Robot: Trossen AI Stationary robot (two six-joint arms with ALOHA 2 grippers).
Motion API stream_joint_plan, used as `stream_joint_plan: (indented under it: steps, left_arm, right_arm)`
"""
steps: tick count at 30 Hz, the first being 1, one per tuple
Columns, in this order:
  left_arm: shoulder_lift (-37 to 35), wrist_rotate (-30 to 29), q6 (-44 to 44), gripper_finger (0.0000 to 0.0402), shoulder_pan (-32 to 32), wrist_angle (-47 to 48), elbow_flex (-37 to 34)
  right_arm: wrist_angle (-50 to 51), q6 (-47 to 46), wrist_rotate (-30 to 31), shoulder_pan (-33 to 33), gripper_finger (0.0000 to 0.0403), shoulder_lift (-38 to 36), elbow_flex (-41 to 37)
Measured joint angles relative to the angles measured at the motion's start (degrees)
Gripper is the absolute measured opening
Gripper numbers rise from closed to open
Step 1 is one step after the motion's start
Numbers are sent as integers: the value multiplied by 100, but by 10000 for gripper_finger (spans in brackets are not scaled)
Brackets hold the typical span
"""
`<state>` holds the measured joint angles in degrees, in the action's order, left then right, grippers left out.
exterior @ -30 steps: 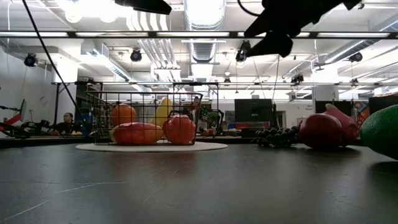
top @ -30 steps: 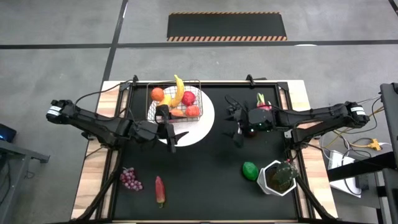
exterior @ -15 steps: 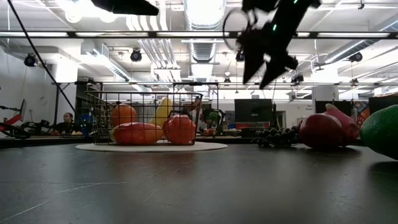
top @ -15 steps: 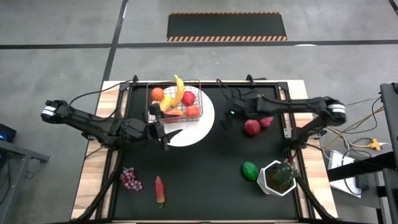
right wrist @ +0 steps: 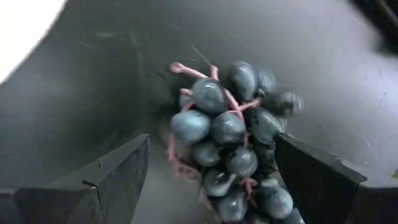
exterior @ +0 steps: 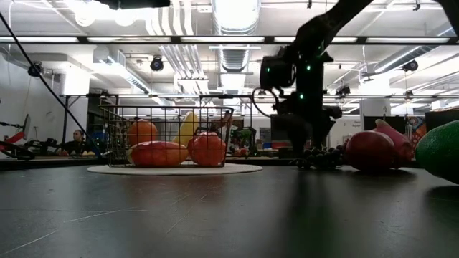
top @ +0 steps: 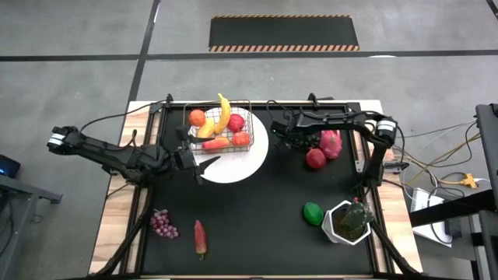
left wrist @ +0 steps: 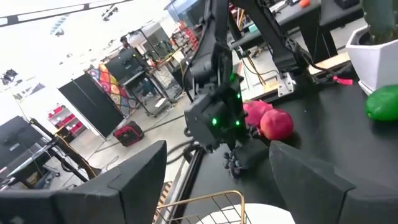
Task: Build produce basket
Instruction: Put the black grapes into the wire basket
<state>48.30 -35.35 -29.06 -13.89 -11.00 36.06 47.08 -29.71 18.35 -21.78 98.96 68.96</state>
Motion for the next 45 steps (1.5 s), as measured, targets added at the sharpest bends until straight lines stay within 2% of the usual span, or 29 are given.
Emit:
stream_joint_plan:
  steps: [6, 9, 21, 28, 33, 40, 45]
  left_arm:
    - [-51, -2, -83, 266, 0, 1, -114]
    - [-78, -4, -155, 266, 0, -44, -179]
    - [-89, -27, -162, 266, 0, -55, -194]
    - [-78, -62, -164, 266, 0, -57, -204]
    - [-115, -77, -164, 266, 0, -57, -256]
    - [-158, -103, -163, 266, 0, -64, -267]
    - [-158, -102, -162, 266, 0, -60, -269]
  right_arm:
    - [-5, 25, 255, -46, 325, 204, -1]
    - [-3, 21, 269, -46, 306, 254, -1]
    - [-3, 27, 267, -31, 111, 271, -7]
    - [19, 213, 249, -22, 41, 17, -12]
    - [18, 361, 254, -22, 18, -363, -12]
    - [-272, 563, 271, 27, 15, -1221, -14]
    - [-1124, 953, 276, 246, 14, -1917, -41]
